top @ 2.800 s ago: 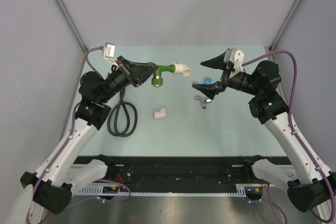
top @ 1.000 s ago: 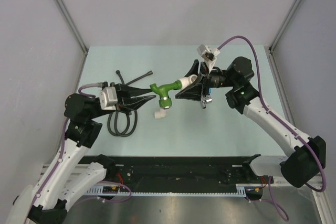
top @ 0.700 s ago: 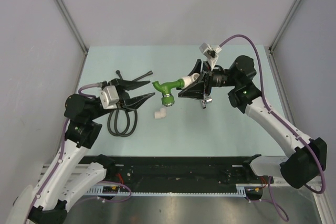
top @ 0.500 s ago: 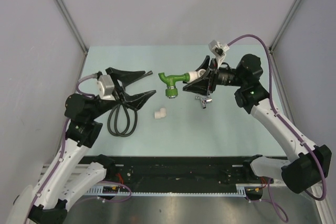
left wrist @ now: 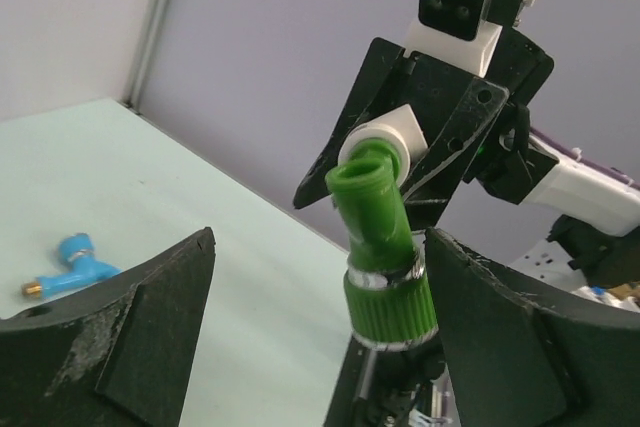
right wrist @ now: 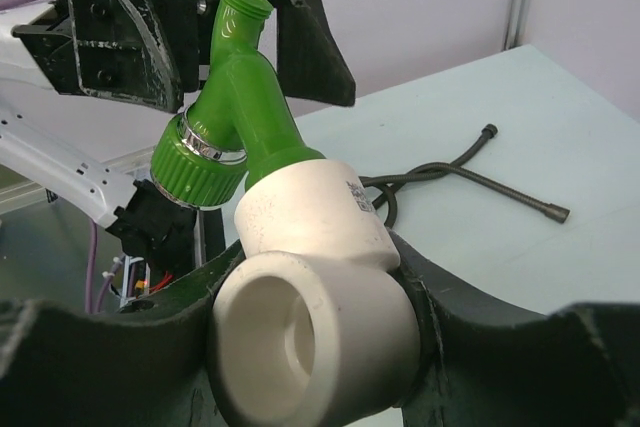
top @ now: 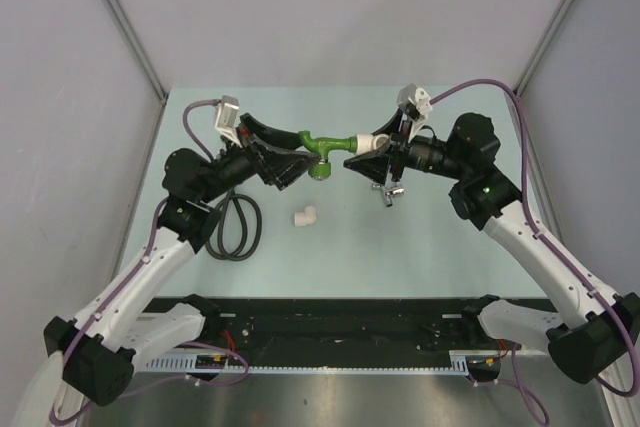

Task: Install the water faucets

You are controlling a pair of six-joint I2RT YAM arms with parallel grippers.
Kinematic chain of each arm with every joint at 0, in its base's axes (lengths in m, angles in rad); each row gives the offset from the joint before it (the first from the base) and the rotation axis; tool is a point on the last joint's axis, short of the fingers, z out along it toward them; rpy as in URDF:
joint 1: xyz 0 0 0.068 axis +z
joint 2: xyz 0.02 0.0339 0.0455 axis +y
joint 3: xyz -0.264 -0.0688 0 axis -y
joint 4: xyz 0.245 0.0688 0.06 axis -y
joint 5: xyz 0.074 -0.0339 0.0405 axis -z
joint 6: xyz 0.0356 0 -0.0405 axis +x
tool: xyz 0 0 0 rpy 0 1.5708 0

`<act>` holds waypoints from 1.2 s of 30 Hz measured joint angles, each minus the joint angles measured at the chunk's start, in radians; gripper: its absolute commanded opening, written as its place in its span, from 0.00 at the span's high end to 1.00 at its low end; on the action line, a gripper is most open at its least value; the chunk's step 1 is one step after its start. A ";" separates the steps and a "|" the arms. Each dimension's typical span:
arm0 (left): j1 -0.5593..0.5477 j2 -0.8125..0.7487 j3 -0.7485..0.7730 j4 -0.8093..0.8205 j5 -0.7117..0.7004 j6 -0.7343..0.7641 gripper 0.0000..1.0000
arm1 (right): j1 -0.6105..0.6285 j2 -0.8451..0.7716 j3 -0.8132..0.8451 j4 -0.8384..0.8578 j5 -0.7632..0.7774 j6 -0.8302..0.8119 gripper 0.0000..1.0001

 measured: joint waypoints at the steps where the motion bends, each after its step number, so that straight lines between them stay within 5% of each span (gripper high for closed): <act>1: -0.010 0.013 0.001 0.006 0.002 -0.015 0.13 | 0.009 -0.001 0.000 -0.008 0.016 -0.013 1.00; 5: -0.047 0.063 0.017 0.022 0.010 -0.055 0.30 | 0.035 -0.002 0.000 -0.027 0.052 -0.041 1.00; 12: -0.081 0.102 0.047 0.050 0.033 -0.063 0.81 | 0.023 0.004 0.000 -0.033 0.061 -0.038 1.00; 16: -0.091 0.090 0.050 0.053 0.029 -0.033 0.96 | 0.001 0.029 0.000 0.015 0.003 -0.022 1.00; 21: -0.108 0.049 0.049 0.026 0.013 0.146 1.00 | -0.003 0.057 0.000 0.091 -0.048 0.034 1.00; 24: -0.118 0.023 0.049 0.003 -0.002 0.250 0.88 | -0.003 0.077 0.000 0.150 -0.083 0.074 1.00; 29: -0.126 0.003 0.050 -0.045 -0.040 0.366 0.26 | -0.014 0.110 0.000 0.192 -0.124 0.137 1.00; 32: -0.124 -0.004 0.049 -0.098 -0.096 0.426 0.09 | -0.053 0.111 -0.001 0.187 -0.140 0.182 1.00; 36: -0.116 -0.029 0.049 -0.151 -0.206 0.441 0.01 | -0.134 0.111 -0.001 0.158 -0.130 0.195 1.00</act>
